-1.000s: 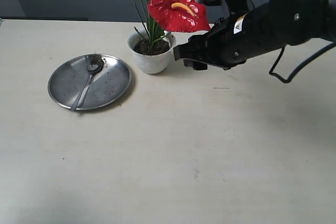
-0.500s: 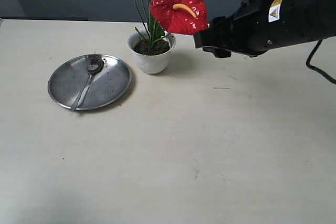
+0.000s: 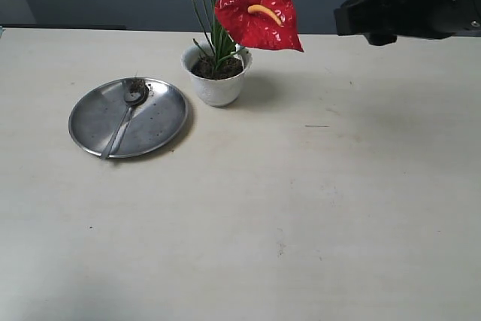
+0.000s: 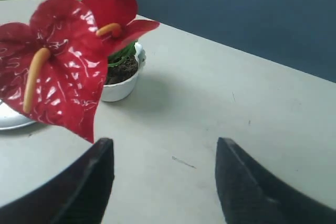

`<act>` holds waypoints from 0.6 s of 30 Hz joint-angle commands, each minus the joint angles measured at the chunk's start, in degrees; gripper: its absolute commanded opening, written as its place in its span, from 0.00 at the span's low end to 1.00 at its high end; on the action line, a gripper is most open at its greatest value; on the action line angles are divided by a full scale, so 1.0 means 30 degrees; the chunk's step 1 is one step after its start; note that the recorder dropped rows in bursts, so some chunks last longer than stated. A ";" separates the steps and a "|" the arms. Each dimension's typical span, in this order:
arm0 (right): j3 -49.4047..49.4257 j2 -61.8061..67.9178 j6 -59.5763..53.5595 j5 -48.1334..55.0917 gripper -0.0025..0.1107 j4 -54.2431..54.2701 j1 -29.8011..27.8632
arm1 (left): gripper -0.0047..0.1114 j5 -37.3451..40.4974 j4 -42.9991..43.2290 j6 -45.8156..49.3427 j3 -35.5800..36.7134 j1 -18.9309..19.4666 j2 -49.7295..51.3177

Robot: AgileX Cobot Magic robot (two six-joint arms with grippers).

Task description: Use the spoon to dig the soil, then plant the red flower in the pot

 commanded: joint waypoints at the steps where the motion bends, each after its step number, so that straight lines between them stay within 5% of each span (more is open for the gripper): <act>1: 0.0157 -0.0118 -0.0002 0.0032 0.51 -0.0251 -0.0005 | 0.04 -0.0178 0.0000 -0.0011 0.0093 -0.0097 -0.0092; 4: 0.0157 -0.0118 -0.0002 -0.0001 0.39 -0.0251 -0.0005 | 0.04 -0.0178 0.0000 -0.0011 0.0093 -0.0097 -0.0092; 7: 0.0157 -0.0118 -0.0002 0.0069 0.02 -0.0251 -0.0005 | 0.04 -0.0178 0.0000 -0.0011 0.0093 -0.0097 -0.0092; 18: 0.0157 -0.0118 0.1550 -0.1182 0.02 -0.2410 -0.0005 | 0.04 -0.0178 0.0000 -0.0011 0.0093 -0.0097 -0.0092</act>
